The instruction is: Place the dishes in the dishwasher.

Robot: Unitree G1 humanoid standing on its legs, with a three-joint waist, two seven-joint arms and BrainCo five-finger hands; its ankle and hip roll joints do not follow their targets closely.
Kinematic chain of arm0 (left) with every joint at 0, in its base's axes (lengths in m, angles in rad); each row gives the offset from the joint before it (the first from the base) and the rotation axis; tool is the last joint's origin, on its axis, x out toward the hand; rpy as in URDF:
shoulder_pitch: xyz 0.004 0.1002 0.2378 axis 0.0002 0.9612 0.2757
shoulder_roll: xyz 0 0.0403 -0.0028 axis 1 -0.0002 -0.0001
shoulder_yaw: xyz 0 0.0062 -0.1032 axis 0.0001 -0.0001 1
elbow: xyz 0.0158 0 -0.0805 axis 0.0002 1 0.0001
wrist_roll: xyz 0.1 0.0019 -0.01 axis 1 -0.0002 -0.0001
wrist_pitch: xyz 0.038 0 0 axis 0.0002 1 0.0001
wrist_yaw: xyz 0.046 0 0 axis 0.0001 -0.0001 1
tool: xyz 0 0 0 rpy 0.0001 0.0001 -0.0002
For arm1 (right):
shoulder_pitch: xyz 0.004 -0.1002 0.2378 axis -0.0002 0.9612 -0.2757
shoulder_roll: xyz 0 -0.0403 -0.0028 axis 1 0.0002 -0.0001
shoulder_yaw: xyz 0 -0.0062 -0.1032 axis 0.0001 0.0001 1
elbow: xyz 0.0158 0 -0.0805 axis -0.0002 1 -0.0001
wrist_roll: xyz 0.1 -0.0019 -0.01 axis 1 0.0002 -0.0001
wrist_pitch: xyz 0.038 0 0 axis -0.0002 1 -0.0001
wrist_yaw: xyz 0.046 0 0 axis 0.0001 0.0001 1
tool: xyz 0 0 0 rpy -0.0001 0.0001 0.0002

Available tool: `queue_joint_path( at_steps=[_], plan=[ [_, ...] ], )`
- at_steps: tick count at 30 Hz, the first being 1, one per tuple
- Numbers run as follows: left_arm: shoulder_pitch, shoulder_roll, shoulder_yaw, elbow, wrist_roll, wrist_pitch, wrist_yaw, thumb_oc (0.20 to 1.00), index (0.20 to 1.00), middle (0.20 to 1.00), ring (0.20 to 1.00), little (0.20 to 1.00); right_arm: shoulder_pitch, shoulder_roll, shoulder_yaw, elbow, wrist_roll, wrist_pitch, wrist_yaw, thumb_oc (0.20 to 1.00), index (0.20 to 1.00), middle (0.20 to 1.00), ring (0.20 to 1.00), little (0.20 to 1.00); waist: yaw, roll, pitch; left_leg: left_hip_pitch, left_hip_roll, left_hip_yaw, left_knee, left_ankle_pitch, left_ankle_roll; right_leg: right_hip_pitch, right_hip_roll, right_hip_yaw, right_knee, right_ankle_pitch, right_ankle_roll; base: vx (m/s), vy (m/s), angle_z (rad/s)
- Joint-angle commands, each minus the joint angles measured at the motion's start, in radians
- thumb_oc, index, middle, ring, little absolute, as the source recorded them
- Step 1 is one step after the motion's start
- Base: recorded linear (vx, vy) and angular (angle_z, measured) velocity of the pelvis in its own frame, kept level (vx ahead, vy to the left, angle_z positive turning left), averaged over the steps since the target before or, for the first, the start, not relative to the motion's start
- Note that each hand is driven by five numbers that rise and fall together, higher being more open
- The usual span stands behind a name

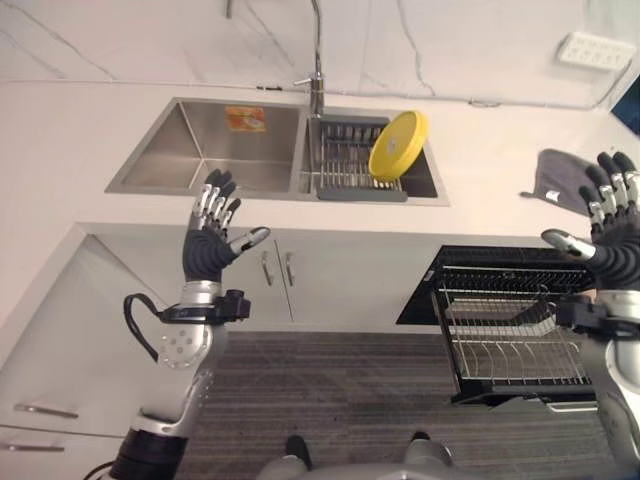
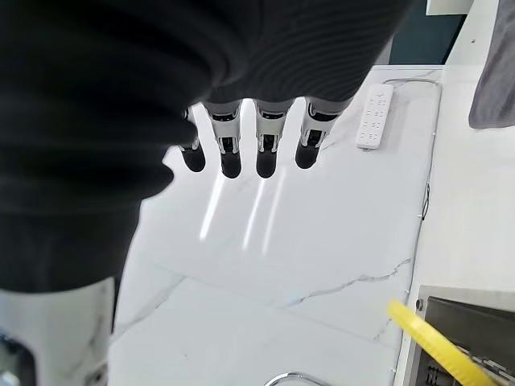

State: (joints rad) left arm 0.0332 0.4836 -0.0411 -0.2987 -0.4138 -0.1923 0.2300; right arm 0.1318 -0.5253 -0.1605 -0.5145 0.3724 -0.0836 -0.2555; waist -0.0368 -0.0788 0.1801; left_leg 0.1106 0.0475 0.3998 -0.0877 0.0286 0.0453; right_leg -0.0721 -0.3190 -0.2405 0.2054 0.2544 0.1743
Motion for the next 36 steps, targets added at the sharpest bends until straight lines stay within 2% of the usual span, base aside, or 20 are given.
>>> queue_joint_path(
  at_steps=[1,2,3,4,5,7,10,13,14,15,17,18,19,21,23,25,28,30,33,36],
  plan=[
    [-0.016,0.009,0.036,-0.075,-0.006,-0.024,0.006,1.000,1.000,1.000,1.000,1.000,-0.098,-0.075,-0.055,0.041,0.008,-0.070,0.006,1.000,1.000,1.000,1.000,1.000,0.011,0.041,-0.007,0.014,0.093,-0.132,0.012,-0.018,-0.087,0.086,0.131,-0.022,0.028,-0.206,0.003,0.04,0.088,-0.56],
    [-0.022,0.006,0.030,-0.071,-0.020,-0.022,0.004,1.000,1.000,1.000,1.000,1.000,-0.096,-0.086,-0.070,0.053,0.025,-0.074,0.009,1.000,1.000,1.000,1.000,1.000,0.001,0.036,-0.016,0.011,0.073,-0.135,0.005,-0.019,-0.086,0.097,0.215,-0.006,-0.034,-0.257,-0.037,0.06,-0.002,-0.22],
    [-0.030,-0.001,0.020,-0.071,-0.017,-0.027,0.002,1.000,1.000,1.000,1.000,1.000,-0.088,-0.093,-0.082,0.064,0.032,-0.090,0.011,1.000,1.000,1.000,1.000,1.000,-0.007,0.026,-0.022,0.004,0.051,-0.153,0.002,-0.023,-0.089,0.112,0.257,0.017,-0.129,-0.265,-0.067,0.06,-0.056,-0.10],
    [-0.033,-0.001,0.014,-0.069,-0.019,-0.033,-0.002,1.000,1.000,1.000,1.000,1.000,-0.080,-0.096,-0.086,0.066,0.033,-0.099,0.007,1.000,1.000,1.000,1.000,1.000,-0.013,0.019,-0.022,-0.001,0.037,-0.171,0.005,-0.029,-0.084,0.104,0.250,0.041,-0.134,-0.235,-0.060,0.03,-0.127,0.22],
    [-0.033,-0.017,0.006,-0.066,0.003,-0.037,-0.005,1.000,1.000,1.000,1.000,1.000,-0.072,-0.090,-0.083,0.075,0.026,-0.116,0.006,1.000,1.000,1.000,1.000,1.000,-0.016,0.024,-0.027,-0.009,0.040,-0.171,0.003,-0.019,-0.085,0.120,0.269,0.039,-0.171,-0.265,-0.082,0.02,-0.143,0.68],
    [-0.040,-0.033,-0.017,-0.051,0.005,-0.036,-0.004,1.000,1.000,1.000,1.000,1.000,-0.088,-0.097,-0.070,0.079,0.014,-0.097,-0.007,1.000,1.000,1.000,1.000,1.000,-0.016,0.028,-0.043,-0.014,0.034,-0.182,0.000,-0.010,-0.093,0.149,0.283,0.045,-0.228,-0.254,-0.089,0.09,-0.209,0.68],
    [-0.050,-0.048,-0.038,-0.028,0.032,-0.027,0.011,1.000,1.000,1.000,1.000,1.000,-0.134,-0.093,-0.038,0.094,-0.031,-0.072,-0.011,1.000,1.000,1.000,1.000,1.000,-0.021,0.043,-0.065,-0.001,0.038,-0.167,0.000,-0.010,-0.105,0.183,0.300,0.048,-0.283,-0.243,-0.102,0.13,-0.171,0.11],
    [-0.011,-0.053,-0.016,-0.022,-0.019,-0.024,0.001,1.000,1.000,1.000,1.000,1.000,-0.086,-0.077,-0.060,0.085,-0.027,-0.075,0.051,1.000,1.000,1.000,1.000,1.000,-0.035,0.055,-0.075,0.004,0.049,-0.135,0.020,-0.004,-0.118,0.192,0.307,0.047,-0.285,-0.250,-0.110,0.10,-0.158,-0.14],
    [-0.003,-0.054,-0.013,-0.023,-0.021,-0.025,-0.002,1.000,1.000,1.000,1.000,1.000,-0.076,-0.078,-0.066,0.081,-0.025,-0.074,0.060,1.000,1.000,1.000,1.000,1.000,-0.037,0.053,-0.072,-0.007,0.053,-0.128,0.051,-0.011,-0.121,0.192,0.304,0.048,-0.284,-0.251,-0.114,0.03,-0.200,-0.18],
    [0.005,-0.056,-0.011,-0.021,-0.044,-0.027,-0.022,1.000,1.000,1.000,1.000,1.000,-0.067,-0.080,-0.074,0.086,-0.022,-0.079,0.074,1.000,1.000,1.000,1.000,1.000,-0.040,0.044,-0.060,-0.046,0.068,-0.110,0.147,-0.028,-0.126,0.192,0.291,0.051,-0.275,-0.253,-0.123,-0.02,-0.191,-0.15],
    [0.008,-0.062,-0.015,-0.018,-0.052,-0.038,-0.033,1.000,1.000,1.000,1.000,1.000,-0.076,-0.091,-0.078,0.098,-0.019,-0.082,0.074,1.000,1.000,1.000,1.000,1.000,-0.038,0.035,-0.033,-0.119,0.101,-0.103,0.318,0.004,-0.150,0.197,0.285,0.053,-0.259,-0.260,-0.142,-0.01,-0.170,-0.12],
    [0.016,-0.065,-0.011,-0.023,-0.054,-0.036,-0.034,1.000,1.000,1.000,1.000,1.000,-0.087,-0.095,-0.078,0.101,-0.014,-0.075,0.077,1.000,1.000,1.000,1.000,1.000,-0.033,0.039,-0.021,-0.150,0.113,-0.115,0.355,0.028,-0.160,0.207,0.289,0.060,-0.257,-0.261,-0.146,0.05,-0.069,-0.16],
    [0.022,-0.065,-0.008,-0.024,-0.056,-0.037,-0.036,1.000,1.000,1.000,1.000,1.000,-0.095,-0.098,-0.077,0.100,-0.012,-0.066,0.077,1.000,1.000,1.000,1.000,1.000,-0.032,0.041,-0.017,-0.155,0.117,-0.111,0.336,0.029,-0.157,0.212,0.289,0.064,-0.257,-0.264,-0.144,0.12,0.033,-0.20],
    [0.041,-0.064,-0.003,-0.028,-0.060,-0.041,-0.038,1.000,1.000,1.000,1.000,1.000,-0.102,-0.098,-0.064,0.090,-0.023,-0.052,0.081,1.000,1.000,1.000,1.000,1.000,-0.030,0.054,-0.018,-0.129,0.123,-0.083,0.196,0.035,-0.143,0.227,0.286,0.069,-0.266,-0.273,-0.132,0.17,0.131,-0.19],
    [0.056,-0.063,-0.003,-0.029,-0.059,-0.051,-0.033,1.000,1.000,1.000,1.000,1.000,-0.084,-0.093,-0.048,0.082,-0.054,-0.065,0.083,1.000,1.000,1.000,1.000,1.000,-0.023,0.078,-0.023,-0.131,0.137,-0.081,0.040,0.121,-0.163,0.254,0.304,0.074,-0.289,-0.291,-0.124,0.23,0.180,-0.05],
    [0.066,-0.064,-0.005,-0.021,-0.050,-0.066,-0.040,1.000,1.000,1.000,1.000,1.000,-0.085,-0.120,-0.054,0.087,-0.036,-0.068,0.089,1.000,1.000,1.000,1.000,1.000,-0.006,0.086,-0.024,-0.173,0.151,-0.112,0.010,0.168,-0.179,0.284,0.315,0.098,-0.293,-0.319,-0.127,0.26,0.185,-0.05],
    [0.065,-0.064,-0.009,-0.022,-0.031,-0.075,-0.029,1.000,1.000,1.000,1.000,1.000,-0.098,-0.143,-0.061,0.087,-0.014,-0.070,0.114,1.000,1.000,1.000,1.000,1.000,-0.001,0.083,-0.026,-0.177,0.148,-0.091,0.011,0.138,-0.170,0.291,0.296,0.096,-0.293,-0.321,-0.120,0.20,0.223,-0.34],
    [0.059,-0.059,-0.010,-0.020,-0.033,-0.080,-0.016,1.000,1.000,1.000,1.000,1.000,-0.087,-0.146,-0.072,0.073,0.021,-0.066,0.132,1.000,1.000,1.000,1.000,1.000,0.002,0.077,-0.033,-0.166,0.129,-0.087,0.010,0.110,-0.150,0.304,0.274,0.096,-0.293,-0.320,-0.102,0.19,0.241,-0.44],
    [0.058,-0.057,-0.009,-0.021,-0.034,-0.081,-0.017,1.000,1.000,1.000,1.000,1.000,-0.085,-0.145,-0.074,0.070,0.021,-0.066,0.132,1.000,1.000,1.000,1.000,1.000,0.003,0.074,-0.034,-0.163,0.125,-0.086,0.009,0.106,-0.147,0.307,0.270,0.095,-0.293,-0.320,-0.099,0.08,0.103,-0.30],
    [0.016,-0.046,-0.011,-0.022,-0.018,-0.065,-0.023,1.000,1.000,1.000,1.000,1.000,-0.099,-0.130,-0.065,0.070,0.006,-0.074,0.100,1.000,1.000,1.000,1.000,1.000,0.025,0.039,-0.042,-0.130,0.071,-0.095,0.005,0.055,-0.103,0.298,0.209,0.057,-0.265,-0.301,-0.051,0.23,0.331,0.03]
  ],
)
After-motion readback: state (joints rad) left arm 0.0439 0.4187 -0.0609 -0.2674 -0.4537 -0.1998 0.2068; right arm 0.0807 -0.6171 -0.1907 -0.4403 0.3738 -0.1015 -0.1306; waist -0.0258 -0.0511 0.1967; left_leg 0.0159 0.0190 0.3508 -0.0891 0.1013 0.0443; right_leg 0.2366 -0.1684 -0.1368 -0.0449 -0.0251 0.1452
